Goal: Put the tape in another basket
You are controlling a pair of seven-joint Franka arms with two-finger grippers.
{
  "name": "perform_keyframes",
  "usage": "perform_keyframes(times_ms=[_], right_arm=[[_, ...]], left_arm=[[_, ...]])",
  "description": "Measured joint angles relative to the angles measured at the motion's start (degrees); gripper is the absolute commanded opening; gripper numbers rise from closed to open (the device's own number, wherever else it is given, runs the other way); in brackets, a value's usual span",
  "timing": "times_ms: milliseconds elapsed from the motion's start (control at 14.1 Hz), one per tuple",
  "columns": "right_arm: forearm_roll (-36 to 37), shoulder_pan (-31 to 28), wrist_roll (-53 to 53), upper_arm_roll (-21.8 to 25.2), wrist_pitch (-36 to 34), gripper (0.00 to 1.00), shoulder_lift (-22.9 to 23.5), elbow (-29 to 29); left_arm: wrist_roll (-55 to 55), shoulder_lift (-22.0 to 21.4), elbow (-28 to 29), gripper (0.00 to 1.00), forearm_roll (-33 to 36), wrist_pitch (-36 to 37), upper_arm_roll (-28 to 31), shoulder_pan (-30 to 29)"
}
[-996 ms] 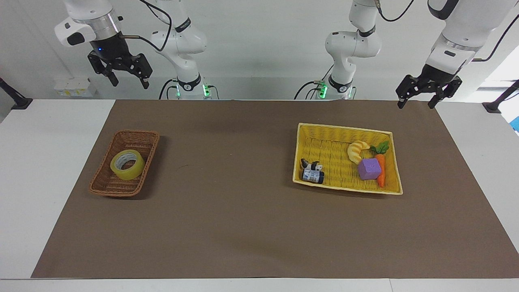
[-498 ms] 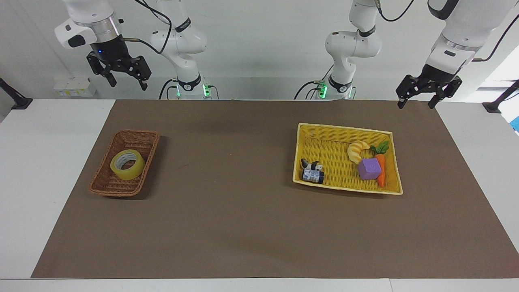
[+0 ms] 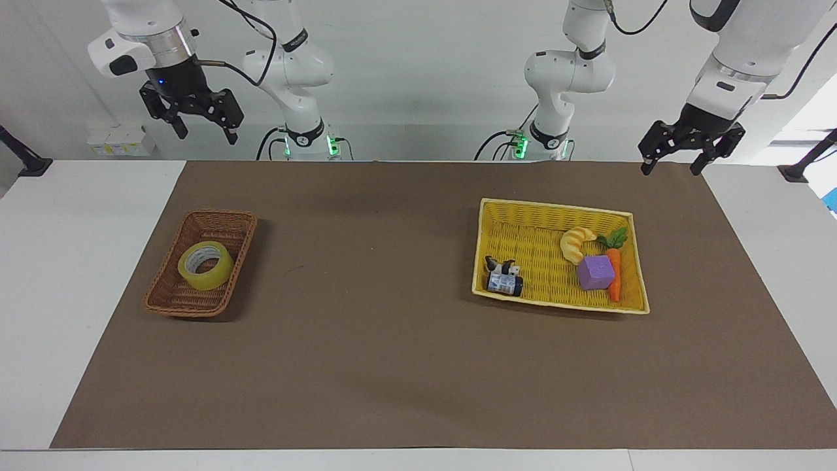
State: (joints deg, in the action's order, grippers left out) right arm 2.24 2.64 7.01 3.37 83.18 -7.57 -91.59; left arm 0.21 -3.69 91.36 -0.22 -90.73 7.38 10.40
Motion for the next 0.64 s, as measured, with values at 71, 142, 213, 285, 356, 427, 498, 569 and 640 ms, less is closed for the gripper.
perform_keyframes(times_ms=[71, 142, 213, 285, 356, 427, 498, 569, 640], right_arm=[[0.0, -0.02, 0.0, 0.01, 0.01, 1.0, 0.03, 0.05], [-0.07, -0.05, 0.0, 0.06, 0.01, 1.0, 0.13, 0.35], [-0.8, -0.29, 0.29, 0.16, 0.0, 1.0, 0.34, 0.96], [-1.32, -0.85, 0.34, 0.19, 0.22, 1.0, 0.54, 1.4], [-1.58, -1.47, 0.34, 0.22, 0.46, 1.0, 0.73, 1.72], [-1.86, -1.9, 0.34, 0.24, 0.46, 1.0, 0.78, 1.75], [-1.97, -2.02, 0.34, 0.22, 0.45, 1.0, 0.79, 1.73], [-1.98, -2.02, 0.32, 0.17, 0.23, 1.0, 0.8, 1.74], [-1.98, -1.99, 0.23, -0.01, -0.21, 1.0, 0.8, 1.74]], left_arm=[[0.0, 0.0, 0.0, 1.0, 0.0, 0.0, 0.0, 0.0], [0.0, 0.0, 0.0, 1.0, 0.0, 0.0, 0.0, 0.0], [0.0, 0.0, 0.0, 1.0, 0.0, 0.0, 0.0, 0.0], [0.0, 0.0, 0.0, 1.0, 0.0, 0.0, 0.0, 0.0], [0.0, 0.0, 0.0, 1.0, 0.0, 0.0, 0.0, 0.0], [0.0, 0.0, 0.0, 1.0, 0.0, 0.0, 0.0, 0.0], [0.0, 0.0, 0.0, 1.0, 0.0, 0.0, 0.0, 0.0], [0.0, 0.0, 0.0, 1.0, 0.0, 0.0, 0.0, 0.0], [0.0, 0.0, 0.0, 1.0, 0.0, 0.0, 0.0, 0.0]])
